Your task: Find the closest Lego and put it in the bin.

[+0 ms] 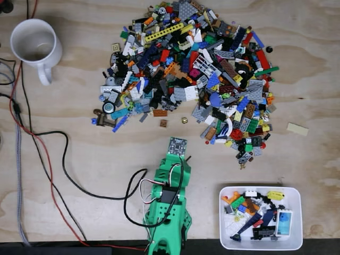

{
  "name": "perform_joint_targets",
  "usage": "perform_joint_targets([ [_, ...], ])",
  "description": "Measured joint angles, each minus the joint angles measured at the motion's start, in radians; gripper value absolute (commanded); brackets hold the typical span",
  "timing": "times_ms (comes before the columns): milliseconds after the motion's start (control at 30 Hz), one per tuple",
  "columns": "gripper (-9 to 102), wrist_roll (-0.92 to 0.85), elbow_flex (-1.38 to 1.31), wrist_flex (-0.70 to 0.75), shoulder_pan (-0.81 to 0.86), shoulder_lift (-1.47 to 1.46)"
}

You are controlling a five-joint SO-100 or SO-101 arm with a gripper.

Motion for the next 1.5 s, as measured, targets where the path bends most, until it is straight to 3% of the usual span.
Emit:
perform_joint_targets([
  [233,0,0.077,0.000,0.064,-0.153,0.000],
  [633,3,0.100,0.000,0.064,-0.173,-0.002],
  [733,7,0.110,0.000,-0.009,-0.172,-0.095],
  [933,9,0.130,-0.155,-0.344,-0.141,-0.637],
  [1033,12,0.156,-0.273,-0.434,-0.147,-0.847],
  [1233,17,0.206,-0.518,-0.485,-0.195,-1.081],
  [1500,20,0.239,-0.560,-0.522,-0.238,-1.215],
])
